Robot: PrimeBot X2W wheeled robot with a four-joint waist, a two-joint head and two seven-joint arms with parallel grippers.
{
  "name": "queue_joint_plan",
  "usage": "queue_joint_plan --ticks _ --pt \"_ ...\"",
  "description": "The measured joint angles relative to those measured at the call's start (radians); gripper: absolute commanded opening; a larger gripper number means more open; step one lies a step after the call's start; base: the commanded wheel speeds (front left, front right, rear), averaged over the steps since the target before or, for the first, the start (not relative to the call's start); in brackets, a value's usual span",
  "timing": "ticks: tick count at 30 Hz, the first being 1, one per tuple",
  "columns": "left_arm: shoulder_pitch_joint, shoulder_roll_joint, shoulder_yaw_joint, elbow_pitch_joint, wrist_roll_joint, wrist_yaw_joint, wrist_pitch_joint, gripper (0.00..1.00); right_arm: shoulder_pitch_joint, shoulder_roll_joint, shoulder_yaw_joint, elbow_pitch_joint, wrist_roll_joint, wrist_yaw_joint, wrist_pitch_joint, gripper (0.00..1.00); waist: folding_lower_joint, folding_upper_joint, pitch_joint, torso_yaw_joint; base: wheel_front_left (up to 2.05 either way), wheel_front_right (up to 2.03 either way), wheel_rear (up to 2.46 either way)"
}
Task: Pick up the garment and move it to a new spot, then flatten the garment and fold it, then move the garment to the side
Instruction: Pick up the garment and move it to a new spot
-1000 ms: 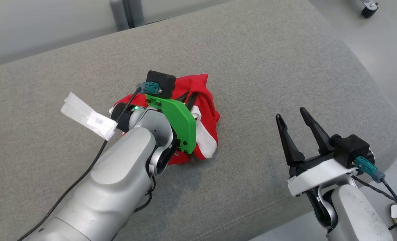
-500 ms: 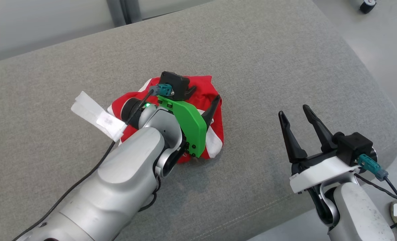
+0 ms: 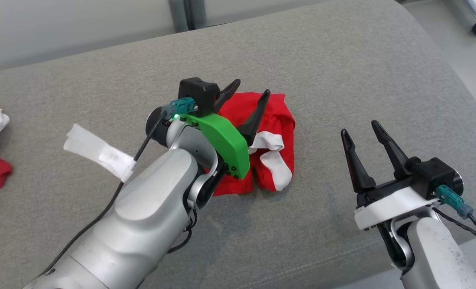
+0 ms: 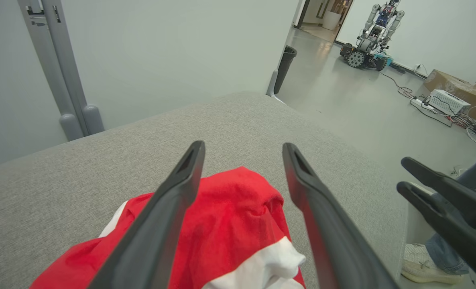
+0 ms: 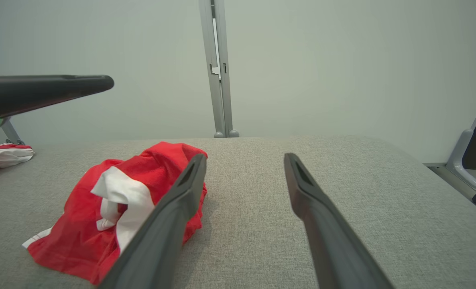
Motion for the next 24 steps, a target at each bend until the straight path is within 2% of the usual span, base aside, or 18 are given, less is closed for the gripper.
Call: queue_joint_plan --ticks 15,20,24 --pt "0.205 0.099 0.017 0.024 0.06 0.027 -0.151 1.0 0.02 -0.072 0.065 0.009 -0.066 0.001 0.0 1.0 0.0 0.0 -0.039 0.165 0.0 0.0 0.0" --pt "0.277 0.151 0.057 0.027 0.071 0.036 -0.168 1.0 0.02 -0.112 0.109 0.067 -0.077 0.001 0.0 1.0 0.0 0.0 -0.055 0.228 0.0 0.0 0.0" --pt "0.321 0.169 0.1 0.02 0.079 0.037 -0.184 1.0 0.02 -0.138 0.134 0.128 -0.089 0.001 0.0 1.0 0.0 0.0 -0.068 0.275 0.0 0.0 0.0"
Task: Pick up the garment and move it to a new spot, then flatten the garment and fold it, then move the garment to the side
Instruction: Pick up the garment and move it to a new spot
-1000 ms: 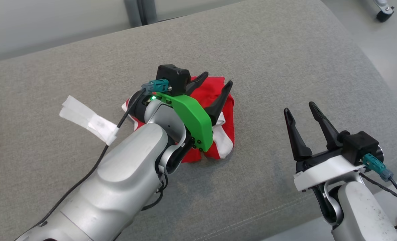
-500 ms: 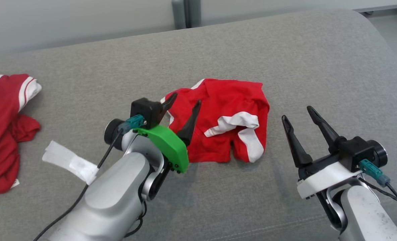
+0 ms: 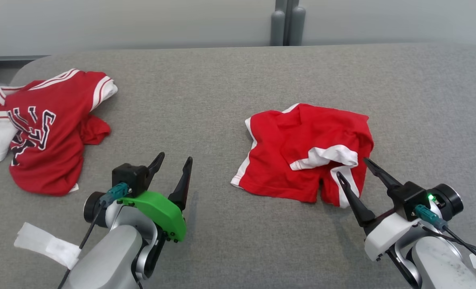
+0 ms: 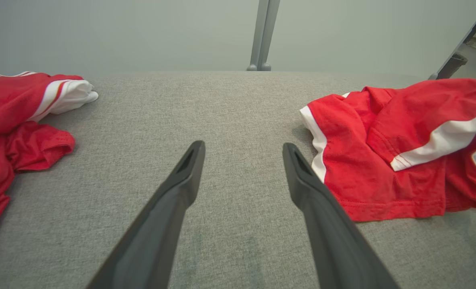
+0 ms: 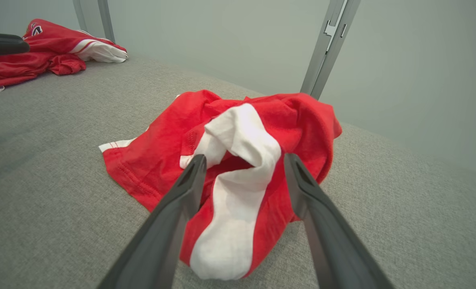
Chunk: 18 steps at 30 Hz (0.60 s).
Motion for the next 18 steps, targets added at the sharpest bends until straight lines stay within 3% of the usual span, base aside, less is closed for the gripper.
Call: queue_joint_plan --ticks 9,18 --pt "0.11 0.009 0.059 -0.03 0.02 0.007 0.0 1.0 -0.014 -0.031 0.006 0.083 -0.004 0.0 0.0 1.0 0.0 0.0 -0.031 0.093 0.0 0.0 0.0" --pt "0.177 0.03 0.164 -0.067 0.043 0.007 0.0 1.0 -0.056 -0.047 0.027 0.106 -0.004 0.0 0.0 1.0 0.0 0.0 -0.058 0.131 0.0 0.0 0.0"
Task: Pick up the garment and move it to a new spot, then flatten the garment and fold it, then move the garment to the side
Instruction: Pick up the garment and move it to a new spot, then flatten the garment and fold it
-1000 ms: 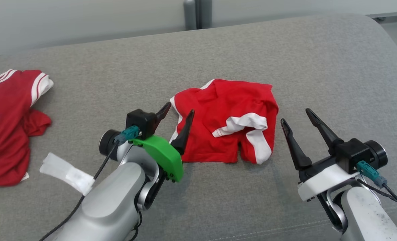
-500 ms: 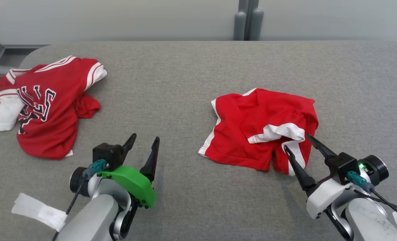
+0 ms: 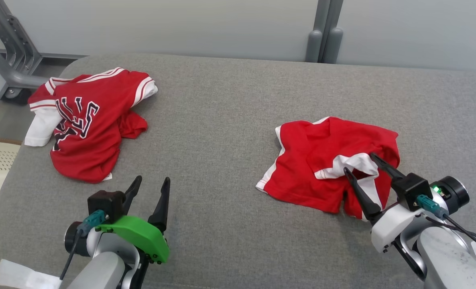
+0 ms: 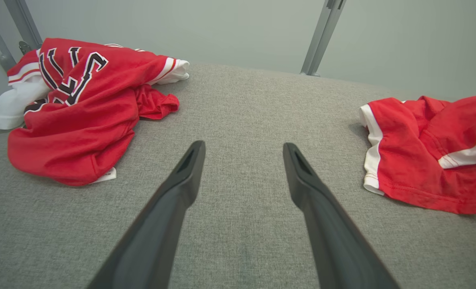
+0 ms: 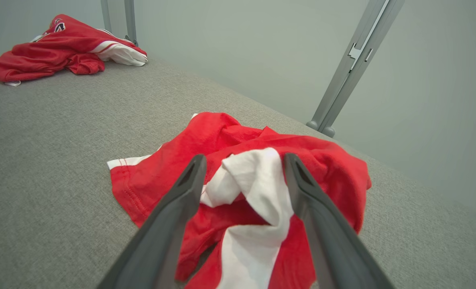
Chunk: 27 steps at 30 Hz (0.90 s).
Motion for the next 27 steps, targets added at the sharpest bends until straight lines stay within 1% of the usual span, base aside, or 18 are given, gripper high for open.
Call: queue_joint_plan --ticks 9,13,14,15,16,17,21,23,27 --pt "0.042 -0.008 0.038 -0.057 0.037 0.0 0.0 1.0 -0.034 -0.035 0.035 0.049 -0.032 0.0 0.025 1.0 0.0 0.0 0.002 -0.003 0.0 0.0 0.0" --pt "0.052 -0.024 0.042 -0.068 0.056 0.0 0.0 1.0 -0.058 -0.043 0.053 0.069 -0.042 0.0 0.034 1.0 0.0 0.0 0.009 -0.006 0.0 0.0 0.0" --pt "0.053 -0.028 0.044 -0.074 0.058 0.0 0.0 1.0 -0.063 -0.046 0.057 0.076 -0.046 0.0 0.036 0.93 0.0 0.0 0.01 -0.006 0.0 0.0 0.0" --pt "0.056 -0.03 0.046 -0.08 0.059 0.0 0.0 1.0 -0.069 -0.049 0.06 0.081 -0.046 0.0 0.043 0.47 0.0 0.0 0.011 -0.005 0.0 0.0 0.0" --pt "0.058 -0.031 0.05 -0.084 0.059 0.0 0.0 1.0 -0.072 -0.053 0.06 0.085 -0.046 0.0 0.044 0.13 0.0 0.0 0.012 -0.005 0.0 0.0 0.0" --pt "0.062 -0.032 0.052 -0.087 0.061 0.0 0.0 1.0 -0.074 -0.055 0.06 0.09 -0.046 0.0 0.046 0.0 0.0 0.0 0.013 -0.004 0.0 0.0 0.0" --pt "0.074 -0.036 0.06 -0.092 0.072 0.0 0.0 1.0 -0.092 -0.049 0.06 0.101 -0.03 0.0 0.06 0.0 0.0 0.0 0.015 0.0 0.0 0.0 0.0" --pt "0.077 -0.041 0.064 -0.096 0.079 0.0 0.0 1.0 -0.104 -0.032 0.069 0.1 -0.007 0.0 0.064 0.0 0.0 0.0 0.016 0.003 0.0 0.0 0.0" --pt "0.089 -0.058 0.065 -0.102 0.087 0.0 0.0 1.0 -0.114 0.024 0.126 0.083 0.095 0.0 0.084 0.0 0.0 0.0 0.015 0.01 0.0 0.0 0.0"
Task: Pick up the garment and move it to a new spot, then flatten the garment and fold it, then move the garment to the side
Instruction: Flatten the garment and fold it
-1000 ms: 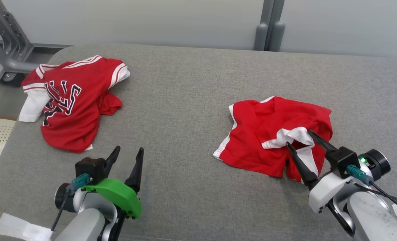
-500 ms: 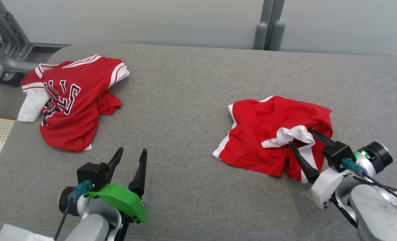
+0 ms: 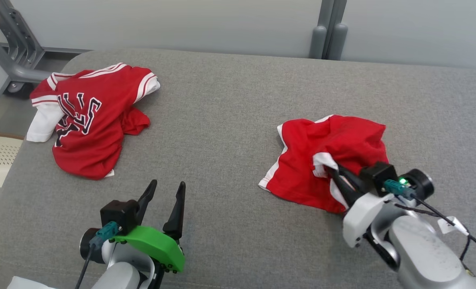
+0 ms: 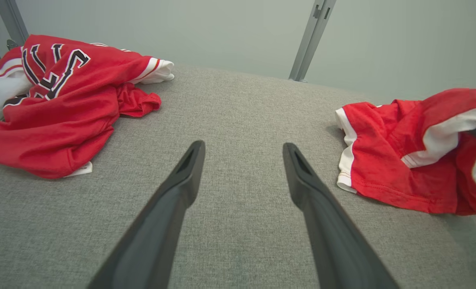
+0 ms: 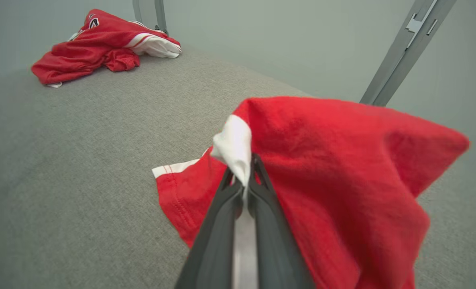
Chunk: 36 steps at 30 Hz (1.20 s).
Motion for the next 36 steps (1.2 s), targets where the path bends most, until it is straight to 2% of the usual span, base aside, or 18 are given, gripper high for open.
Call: queue_joint_plan --ticks 6,11,16,22,28,33,34,36 --pt "0.007 -0.013 0.003 -0.013 0.01 0.0 0.0 1.0 -0.015 0.095 0.133 -0.068 0.207 0.0 0.066 0.0 0.0 0.0 -0.006 0.019 0.0 0.0 0.0" --pt "0.01 -0.031 0.012 -0.016 0.024 0.0 0.0 1.0 -0.074 0.153 0.161 -0.122 0.324 0.0 0.109 0.0 0.0 0.0 -0.011 0.035 0.0 0.0 0.0" --pt "0.013 -0.038 0.014 -0.016 0.026 0.0 0.0 1.0 -0.136 0.174 0.149 -0.163 0.419 0.0 0.137 0.0 0.0 0.0 -0.014 0.058 0.0 0.0 0.0" --pt "0.022 -0.046 0.031 -0.016 0.026 0.0 0.0 1.0 -0.202 0.17 0.02 -0.175 0.497 -0.003 0.123 0.0 0.0 0.0 -0.022 0.09 0.0 0.0 0.0" --pt "0.053 -0.045 0.06 -0.016 0.032 0.0 0.0 1.0 -0.224 0.169 -0.019 -0.115 0.514 -0.049 0.13 0.0 0.0 0.0 -0.032 0.105 0.0 0.0 0.0" --pt "0.064 -0.046 0.083 -0.024 0.034 0.0 0.0 1.0 -0.217 0.162 -0.056 -0.04 0.512 -0.095 0.142 0.0 0.0 0.0 -0.031 0.091 0.0 0.0 0.0" --pt "0.064 -0.046 0.083 -0.024 0.034 0.0 0.0 1.0 -0.217 0.162 -0.056 -0.04 0.512 -0.095 0.142 0.0 0.0 0.0 -0.031 0.091 0.0 0.0 0.0" --pt "0.065 -0.046 0.085 -0.03 0.034 0.0 0.0 1.0 -0.214 0.14 -0.076 -0.022 0.511 -0.111 0.143 0.0 0.0 0.0 -0.029 0.082 0.0 0.0 0.0"
